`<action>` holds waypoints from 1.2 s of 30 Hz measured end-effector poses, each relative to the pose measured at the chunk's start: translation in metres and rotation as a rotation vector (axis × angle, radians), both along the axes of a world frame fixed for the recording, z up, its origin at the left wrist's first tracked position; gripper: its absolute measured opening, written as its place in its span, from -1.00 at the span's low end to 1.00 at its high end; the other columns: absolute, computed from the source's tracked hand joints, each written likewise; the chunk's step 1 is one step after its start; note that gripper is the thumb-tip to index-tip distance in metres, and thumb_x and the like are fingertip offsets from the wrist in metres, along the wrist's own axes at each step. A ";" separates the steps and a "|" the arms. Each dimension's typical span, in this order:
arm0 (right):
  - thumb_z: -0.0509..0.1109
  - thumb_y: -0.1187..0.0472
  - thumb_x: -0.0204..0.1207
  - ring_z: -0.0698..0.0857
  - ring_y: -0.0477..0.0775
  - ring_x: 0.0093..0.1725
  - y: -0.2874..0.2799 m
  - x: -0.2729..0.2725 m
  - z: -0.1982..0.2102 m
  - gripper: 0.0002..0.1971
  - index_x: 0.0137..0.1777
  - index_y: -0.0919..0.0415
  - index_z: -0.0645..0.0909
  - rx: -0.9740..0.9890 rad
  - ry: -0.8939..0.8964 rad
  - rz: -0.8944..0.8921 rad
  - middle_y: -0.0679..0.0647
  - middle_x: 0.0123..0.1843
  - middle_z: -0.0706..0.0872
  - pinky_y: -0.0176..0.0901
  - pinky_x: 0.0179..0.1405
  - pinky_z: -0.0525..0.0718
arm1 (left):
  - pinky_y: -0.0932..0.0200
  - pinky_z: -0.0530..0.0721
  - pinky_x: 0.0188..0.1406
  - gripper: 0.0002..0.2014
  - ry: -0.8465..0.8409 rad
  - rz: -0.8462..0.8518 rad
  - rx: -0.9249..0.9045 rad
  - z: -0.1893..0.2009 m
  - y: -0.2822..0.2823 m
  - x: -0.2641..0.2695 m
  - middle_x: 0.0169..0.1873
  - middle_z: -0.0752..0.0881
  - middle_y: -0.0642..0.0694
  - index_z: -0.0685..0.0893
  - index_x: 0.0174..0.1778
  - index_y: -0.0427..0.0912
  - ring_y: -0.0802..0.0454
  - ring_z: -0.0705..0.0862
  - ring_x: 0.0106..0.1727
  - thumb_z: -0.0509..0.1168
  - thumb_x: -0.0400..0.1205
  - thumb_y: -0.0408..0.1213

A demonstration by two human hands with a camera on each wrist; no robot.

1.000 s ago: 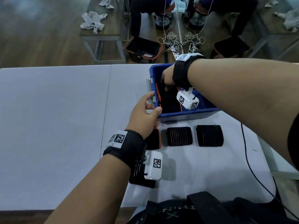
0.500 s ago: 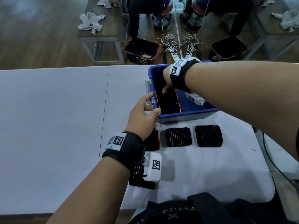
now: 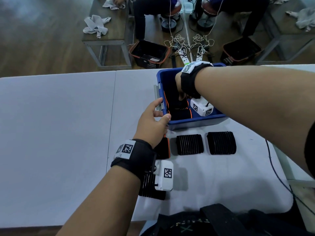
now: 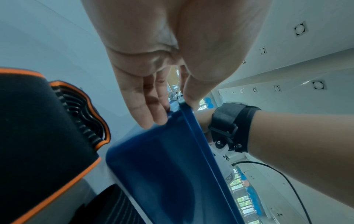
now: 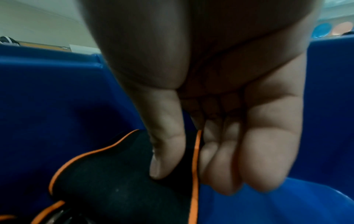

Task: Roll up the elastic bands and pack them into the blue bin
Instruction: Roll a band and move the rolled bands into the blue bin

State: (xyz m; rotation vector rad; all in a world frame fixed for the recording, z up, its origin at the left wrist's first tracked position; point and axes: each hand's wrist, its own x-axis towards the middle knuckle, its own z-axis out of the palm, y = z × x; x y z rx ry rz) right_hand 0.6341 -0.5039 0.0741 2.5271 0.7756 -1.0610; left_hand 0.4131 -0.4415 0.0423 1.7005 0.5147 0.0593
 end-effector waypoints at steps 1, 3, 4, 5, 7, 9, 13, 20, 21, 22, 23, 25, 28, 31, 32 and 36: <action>0.53 0.12 0.54 0.68 0.10 -0.16 0.004 -0.004 0.001 -0.82 -0.20 0.13 0.61 -0.079 -0.044 0.067 0.03 -0.27 0.65 -0.08 -0.11 0.67 | -0.07 0.86 -0.09 -0.46 0.002 -0.002 0.009 0.000 0.000 0.000 -0.05 0.68 -0.08 0.47 0.57 0.16 0.01 0.77 -0.19 0.36 0.70 -0.33; 0.55 -0.02 0.51 0.65 0.10 -0.06 0.008 -0.007 0.001 -0.74 -0.19 0.09 0.58 -0.177 -0.083 0.173 0.03 -0.25 0.65 -0.02 0.04 0.64 | -0.09 0.86 -0.06 -0.46 0.003 0.000 0.018 -0.001 0.001 0.000 -0.04 0.69 -0.09 0.48 0.56 0.19 -0.02 0.80 -0.14 0.37 0.69 -0.31; 0.53 -0.07 0.52 0.64 0.09 -0.02 0.012 -0.006 -0.002 -0.74 -0.10 0.09 0.59 -0.194 -0.094 0.192 0.05 -0.19 0.67 -0.02 0.10 0.63 | -0.10 0.86 -0.04 -0.46 0.005 0.003 0.023 -0.002 0.002 0.000 -0.04 0.69 -0.09 0.48 0.56 0.20 -0.04 0.80 -0.10 0.37 0.69 -0.29; 0.50 -0.10 0.54 0.63 0.09 0.00 0.014 -0.006 -0.003 -0.71 0.03 0.10 0.61 -0.194 -0.096 0.190 0.06 -0.09 0.68 -0.03 0.13 0.61 | -0.11 0.86 -0.02 -0.46 0.007 0.004 0.027 -0.003 0.002 0.000 -0.04 0.69 -0.09 0.48 0.56 0.21 -0.06 0.80 -0.07 0.37 0.68 -0.29; 0.45 -0.13 0.57 0.61 0.10 0.03 0.014 -0.004 -0.006 -0.59 0.24 0.15 0.61 -0.154 -0.079 0.131 0.09 0.03 0.66 -0.02 0.19 0.58 | -0.11 0.85 0.00 -0.46 0.013 0.004 0.030 -0.003 0.001 0.000 -0.04 0.69 -0.08 0.47 0.57 0.21 -0.08 0.80 -0.03 0.37 0.68 -0.28; 0.50 -0.11 0.54 0.64 0.15 0.05 0.015 -0.004 -0.007 -0.54 0.27 0.20 0.59 -0.097 -0.032 0.018 0.12 0.02 0.68 0.04 0.29 0.61 | -0.13 0.85 0.03 -0.45 0.017 0.004 0.022 -0.003 0.001 0.000 -0.04 0.69 -0.07 0.47 0.57 0.20 -0.09 0.80 -0.02 0.38 0.68 -0.27; 0.49 -0.08 0.56 0.62 0.18 0.05 0.008 -0.002 -0.003 -0.52 0.31 0.24 0.55 0.059 -0.009 -0.105 0.11 -0.05 0.64 0.03 0.19 0.59 | -0.17 0.82 0.11 -0.45 0.039 -0.012 0.055 -0.002 0.002 0.001 -0.06 0.70 -0.02 0.48 0.57 0.24 -0.07 0.81 -0.04 0.39 0.67 -0.21; 0.47 0.03 0.60 0.64 0.19 -0.23 -0.025 -0.015 0.050 -0.55 0.29 0.39 0.62 0.291 -0.076 -0.233 0.11 -0.30 0.59 -0.11 -0.34 0.56 | -0.03 0.72 0.23 -0.49 0.086 -0.098 0.267 0.012 0.012 0.007 -0.01 0.66 0.04 0.51 0.48 0.23 0.02 0.72 0.06 0.46 0.61 -0.09; 0.48 0.01 0.59 0.65 0.21 -0.24 -0.032 -0.021 0.059 -0.56 0.20 0.42 0.63 0.338 -0.121 -0.257 0.12 -0.33 0.58 -0.12 -0.39 0.53 | 0.02 0.67 0.25 -0.50 0.090 -0.127 0.310 0.015 0.014 0.009 0.02 0.65 0.05 0.50 0.49 0.21 0.02 0.70 0.10 0.45 0.62 -0.07; 0.50 0.01 0.58 0.69 0.23 -0.22 -0.039 -0.027 0.067 -0.58 0.10 0.43 0.64 0.391 -0.148 -0.294 0.15 -0.34 0.62 -0.11 -0.41 0.56 | 0.06 0.62 0.25 -0.50 0.095 -0.152 0.349 0.017 0.016 0.011 0.07 0.65 0.03 0.50 0.50 0.19 0.02 0.68 0.13 0.43 0.64 -0.06; 0.51 0.00 0.57 0.72 0.23 -0.20 -0.044 -0.035 0.074 -0.61 -0.03 0.41 0.64 0.452 -0.154 -0.329 0.17 -0.32 0.67 -0.10 -0.41 0.59 | 0.11 0.58 0.24 -0.52 0.099 -0.172 0.386 0.019 0.018 0.014 0.11 0.65 0.01 0.51 0.51 0.15 0.02 0.67 0.15 0.41 0.66 -0.05; 0.50 -0.02 0.56 0.74 0.20 -0.25 -0.055 -0.053 0.086 -0.61 -0.26 0.32 0.60 0.520 -0.154 -0.337 0.20 -0.25 0.77 -0.11 -0.39 0.65 | 0.17 0.52 0.18 -0.60 0.084 -0.190 0.463 0.022 0.024 0.023 0.10 0.65 0.02 0.57 0.47 0.06 0.02 0.66 0.17 0.37 0.70 -0.08; 0.49 -0.09 0.52 0.81 0.11 -0.38 -0.076 -0.088 0.087 -0.60 -0.26 0.29 0.69 0.567 -0.122 -0.290 0.17 -0.34 0.84 -0.03 -0.25 0.79 | 0.23 0.46 0.11 -0.66 0.066 -0.193 0.547 0.027 0.029 0.037 0.04 0.63 0.05 0.63 0.41 -0.01 0.07 0.63 0.15 0.37 0.70 -0.13; 0.51 -0.13 0.48 0.81 0.00 -0.37 -0.099 -0.128 0.075 -0.68 -0.19 0.15 0.73 0.599 0.004 -0.227 0.06 -0.38 0.83 -0.01 -0.22 0.82 | 0.24 0.45 0.17 -0.56 0.091 -0.253 0.609 0.030 0.033 0.048 0.11 0.65 0.00 0.57 0.49 0.03 0.10 0.58 0.15 0.41 0.67 -0.15; 0.51 -0.13 0.48 0.80 -0.03 -0.34 -0.105 -0.142 0.068 -0.72 -0.14 0.10 0.71 0.592 0.069 -0.197 0.02 -0.33 0.82 -0.03 -0.23 0.81 | 0.22 0.47 0.22 -0.53 0.100 -0.272 0.615 0.030 0.034 0.051 0.13 0.65 -0.02 0.56 0.50 0.04 0.06 0.60 0.18 0.43 0.66 -0.15; 0.52 -0.07 0.48 0.65 -0.13 -0.20 -0.116 -0.189 0.032 -0.78 0.05 -0.04 0.67 0.555 0.261 -0.025 -0.13 -0.17 0.74 -0.29 -0.24 0.55 | -0.14 0.73 0.22 -0.50 0.136 -0.268 0.536 0.028 0.037 0.057 -0.09 0.60 0.03 0.59 0.47 0.06 -0.08 0.67 0.07 0.50 0.60 -0.17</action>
